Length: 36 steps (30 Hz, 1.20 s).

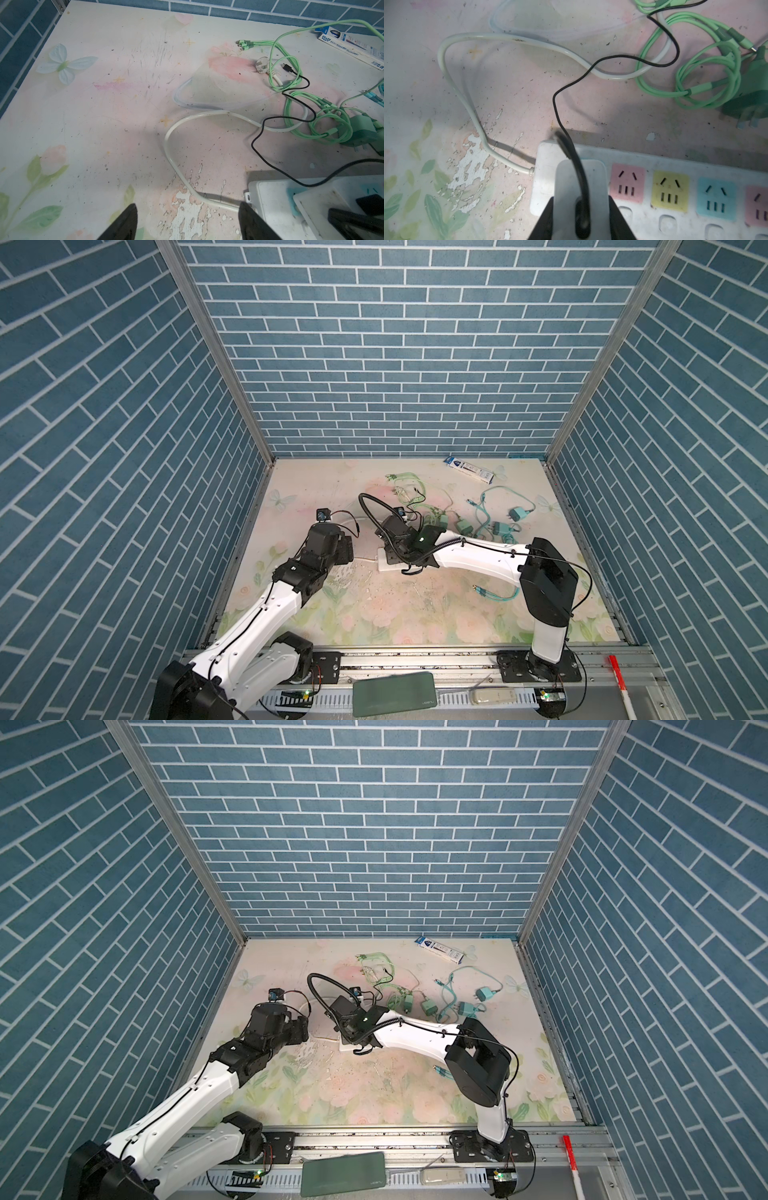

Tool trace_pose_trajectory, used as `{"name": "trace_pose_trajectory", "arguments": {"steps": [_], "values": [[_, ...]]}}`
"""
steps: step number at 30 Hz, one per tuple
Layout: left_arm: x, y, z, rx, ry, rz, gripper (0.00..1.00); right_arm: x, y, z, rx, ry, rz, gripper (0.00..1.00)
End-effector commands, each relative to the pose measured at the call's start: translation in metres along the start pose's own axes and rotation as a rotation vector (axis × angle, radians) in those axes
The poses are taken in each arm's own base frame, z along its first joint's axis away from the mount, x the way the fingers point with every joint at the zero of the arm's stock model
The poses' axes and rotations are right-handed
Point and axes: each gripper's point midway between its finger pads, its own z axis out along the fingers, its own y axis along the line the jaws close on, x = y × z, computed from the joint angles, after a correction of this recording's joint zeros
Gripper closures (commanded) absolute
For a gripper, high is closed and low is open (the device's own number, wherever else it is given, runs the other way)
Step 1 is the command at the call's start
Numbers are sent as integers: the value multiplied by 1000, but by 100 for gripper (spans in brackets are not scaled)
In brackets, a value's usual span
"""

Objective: Insert the plug
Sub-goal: 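Move the white charger above the end socket of the power strip with the right gripper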

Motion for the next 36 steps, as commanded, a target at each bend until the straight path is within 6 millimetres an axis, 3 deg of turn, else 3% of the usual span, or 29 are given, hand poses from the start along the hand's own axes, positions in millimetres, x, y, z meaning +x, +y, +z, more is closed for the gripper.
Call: {"name": "trace_pose_trajectory", "arguments": {"steps": [1, 9, 16, 26, 36], "values": [[6, 4, 2, -18, 11, 0, 22, 8, -12, 2, 36, -6, 19, 91], [7, 5, 3, -23, 14, -1, 22, 2, -17, -12, 46, -27, 4, 91], [6, 6, 2, -33, 16, 3, 22, 0, -9, -25, 30, -38, -24, 91], [7, 7, 2, -37, 15, 5, 22, 2, -8, -17, 47, -27, -36, 91], [6, 7, 1, -33, 13, 3, 23, -2, 8, -9, -9, -31, -66, 91]]}}
